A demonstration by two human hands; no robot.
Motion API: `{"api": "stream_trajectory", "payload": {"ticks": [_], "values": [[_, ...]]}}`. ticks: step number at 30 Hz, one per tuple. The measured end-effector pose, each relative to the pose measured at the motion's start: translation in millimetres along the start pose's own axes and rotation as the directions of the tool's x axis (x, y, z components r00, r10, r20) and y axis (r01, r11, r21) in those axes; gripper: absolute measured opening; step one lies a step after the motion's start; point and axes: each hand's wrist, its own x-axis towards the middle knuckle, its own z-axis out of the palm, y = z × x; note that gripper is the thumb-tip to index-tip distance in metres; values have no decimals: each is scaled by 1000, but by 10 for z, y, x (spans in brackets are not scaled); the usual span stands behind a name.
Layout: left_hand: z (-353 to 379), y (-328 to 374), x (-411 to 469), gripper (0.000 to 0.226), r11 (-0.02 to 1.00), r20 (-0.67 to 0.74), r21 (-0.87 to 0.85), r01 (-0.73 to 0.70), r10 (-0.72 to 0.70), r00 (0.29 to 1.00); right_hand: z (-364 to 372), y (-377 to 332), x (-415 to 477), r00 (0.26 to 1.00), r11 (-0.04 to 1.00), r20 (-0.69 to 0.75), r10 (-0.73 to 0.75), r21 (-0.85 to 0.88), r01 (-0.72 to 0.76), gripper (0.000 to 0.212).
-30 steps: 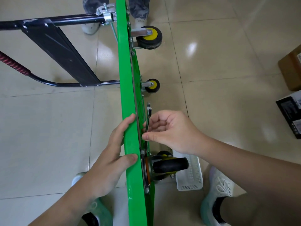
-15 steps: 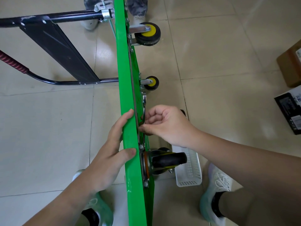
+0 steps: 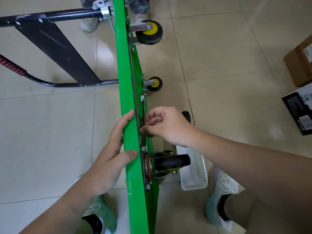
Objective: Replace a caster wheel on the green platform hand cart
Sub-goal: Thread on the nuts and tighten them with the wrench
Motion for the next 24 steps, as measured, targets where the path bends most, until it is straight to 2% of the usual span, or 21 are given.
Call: {"api": "stream_trajectory", "payload": {"ticks": [6,11,16,20,24], "values": [[-3,8,-2,82,1000,9,17,-2,2,1000,8,80,9,999,997,-3,45,60,-45,30],[-20,11,0,83,999,13,30,17,-17,1000,-31,129,94,988,978,48,143,144,-149,34],[-37,-12,-1,83,999,32,33,29,-30,999,-22,290,254,957,923,94,273,255,-288,37],[-46,-11,10,82,999,47,22,27,-28,999,-31,373,337,931,876,126,343,316,-365,51],[-55,25,21,81,999,42,17,27,-28,999,-10,476,390,907,823,134,399,384,-418,49]]}}
